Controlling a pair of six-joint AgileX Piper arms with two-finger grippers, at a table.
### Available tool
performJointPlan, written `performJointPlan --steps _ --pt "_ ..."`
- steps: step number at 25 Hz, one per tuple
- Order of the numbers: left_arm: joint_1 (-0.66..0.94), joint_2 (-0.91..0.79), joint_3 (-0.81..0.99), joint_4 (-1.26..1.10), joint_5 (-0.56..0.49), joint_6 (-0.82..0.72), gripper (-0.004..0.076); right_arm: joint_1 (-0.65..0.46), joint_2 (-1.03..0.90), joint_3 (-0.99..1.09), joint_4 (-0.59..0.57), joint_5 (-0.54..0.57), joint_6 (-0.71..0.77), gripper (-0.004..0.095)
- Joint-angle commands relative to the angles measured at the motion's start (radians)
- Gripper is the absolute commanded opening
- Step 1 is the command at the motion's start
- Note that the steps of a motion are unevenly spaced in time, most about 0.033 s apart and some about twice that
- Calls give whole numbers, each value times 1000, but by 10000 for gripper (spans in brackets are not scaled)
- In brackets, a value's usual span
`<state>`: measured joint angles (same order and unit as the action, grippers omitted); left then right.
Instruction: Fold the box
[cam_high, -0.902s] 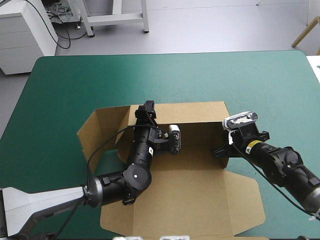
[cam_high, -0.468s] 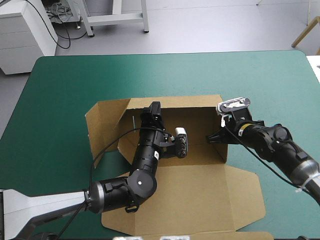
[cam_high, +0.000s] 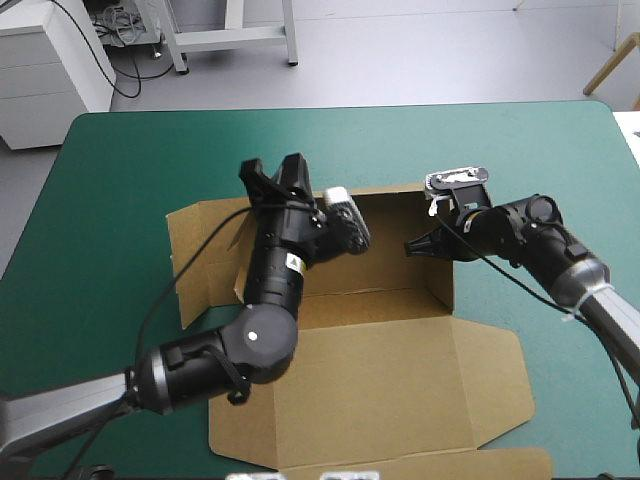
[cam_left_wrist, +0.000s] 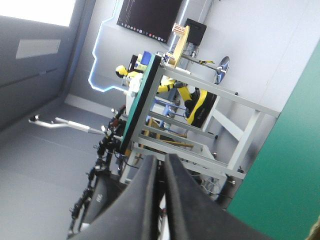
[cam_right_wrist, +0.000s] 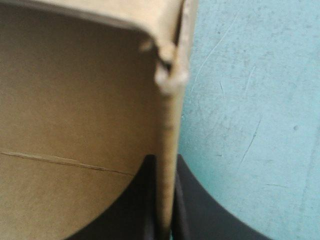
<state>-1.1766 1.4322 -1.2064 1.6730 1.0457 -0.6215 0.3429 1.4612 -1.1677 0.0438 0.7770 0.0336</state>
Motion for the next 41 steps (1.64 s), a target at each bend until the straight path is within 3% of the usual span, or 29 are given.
performJointPlan --steps 1,9,18,20,25,27,30,37,41 --pt "98 -92 -67 -52 -48 -3 1 -48 64 -102 81 134 -71 -19" --pt "439 -192 -86 -448 -158 16 1 -76 249 -311 91 222 -92 -19" --pt "788 -208 -86 -957 -176 339 1 -76 350 -380 77 227 -81 30" --pt "860 -208 -86 -1067 -189 407 1 -76 354 -380 72 223 -81 108" --pt "1028 -208 -86 -1324 -194 574 1 -76 354 -419 69 228 -81 471" --pt "1126 -208 -86 -1448 -194 645 1 -76 346 -496 63 278 -85 560" --pt "1234 -208 -86 -1578 -187 717 1 -76 346 -656 -3 432 -85 554" --pt "1465 -179 -82 -1801 -125 831 1 -76 160 -715 -2 427 -90 553" --pt "1542 -165 -82 -1976 -106 856 1 -76 164 -694 -8 427 -61 553"
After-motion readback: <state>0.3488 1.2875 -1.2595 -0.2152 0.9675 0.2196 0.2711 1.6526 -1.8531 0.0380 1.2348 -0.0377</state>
